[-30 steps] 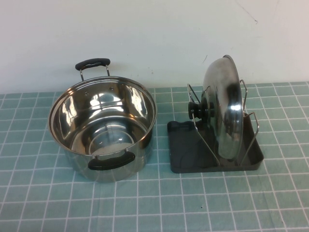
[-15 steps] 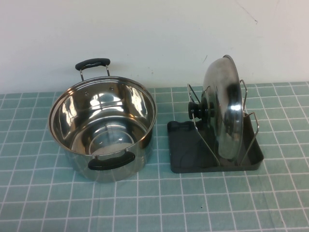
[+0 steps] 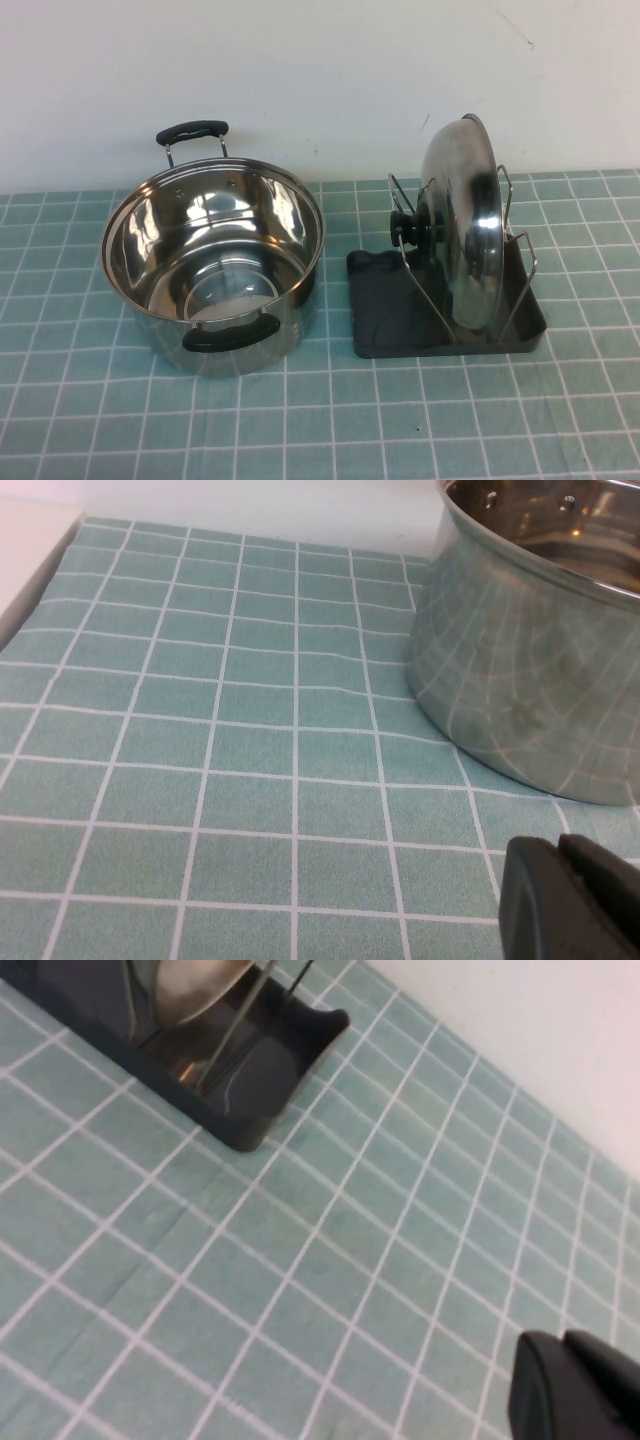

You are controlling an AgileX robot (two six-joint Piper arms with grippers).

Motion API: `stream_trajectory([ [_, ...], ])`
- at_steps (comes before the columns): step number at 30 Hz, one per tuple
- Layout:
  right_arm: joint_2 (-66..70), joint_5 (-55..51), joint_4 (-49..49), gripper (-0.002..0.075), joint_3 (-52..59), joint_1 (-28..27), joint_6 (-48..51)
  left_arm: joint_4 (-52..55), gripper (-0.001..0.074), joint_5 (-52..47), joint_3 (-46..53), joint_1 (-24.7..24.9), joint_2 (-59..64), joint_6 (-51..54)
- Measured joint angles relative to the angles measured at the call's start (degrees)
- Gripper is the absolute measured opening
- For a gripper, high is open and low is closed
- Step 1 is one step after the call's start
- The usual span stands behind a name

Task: Put pot lid on rack

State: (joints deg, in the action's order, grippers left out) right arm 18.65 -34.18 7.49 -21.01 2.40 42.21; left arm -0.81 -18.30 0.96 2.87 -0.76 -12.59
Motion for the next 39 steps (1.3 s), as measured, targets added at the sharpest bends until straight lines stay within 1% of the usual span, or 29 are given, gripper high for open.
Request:
stream_trajectory([
  [3,-1.0,4.4,-0.6,-0.0001,2.6,0.0,0.5,0.0,-0.0002,0.0,0.0,0.0,0.0,0.0],
  [7,-6.2,14.5,-3.1,-0.0001,9.1,0.0,0.2,0.0,-0.0002,0.0,0.0,0.0,0.0,0.0],
  [11,-11.7,28.0,-4.6,-0.0001,18.4,-1.2,-4.4,-0.1,-0.0002,0.0,0.0,0.0,0.0,0.0],
  [13,-15.4,30.6,-4.9,-0.0001,21.6,-2.4,-7.4,-0.1,-0.0002,0.0,0.0,0.0,0.0,0.0],
  [16,-18.7,26.4,-5.5,-0.0001,22.5,-4.4,-12.1,-0.1,-0.0002,0.0,0.0,0.0,0.0,0.0],
  [19,-19.2,22.4,-6.2,-0.0001,22.6,-6.2,-18.6,-0.1,-0.0002,0.0,0.0,0.0,0.0,-0.1],
  [24,-19.4,16.0,-9.4,-0.0001,22.6,-6.7,-29.2,-0.1,-0.0002,0.0,0.0,0.0,0.0,0.0],
  [30,-19.4,15.4,-10.0,-0.0001,22.6,-6.7,-33.5,-0.1,-0.0002,0.0,0.0,0.0,0.0,0.0],
  [39,-19.4,15.4,-10.1,-0.0001,22.6,-6.7,-33.6,-0.1,-0.0002,0.0,0.0,0.0,0.0,0.0],
])
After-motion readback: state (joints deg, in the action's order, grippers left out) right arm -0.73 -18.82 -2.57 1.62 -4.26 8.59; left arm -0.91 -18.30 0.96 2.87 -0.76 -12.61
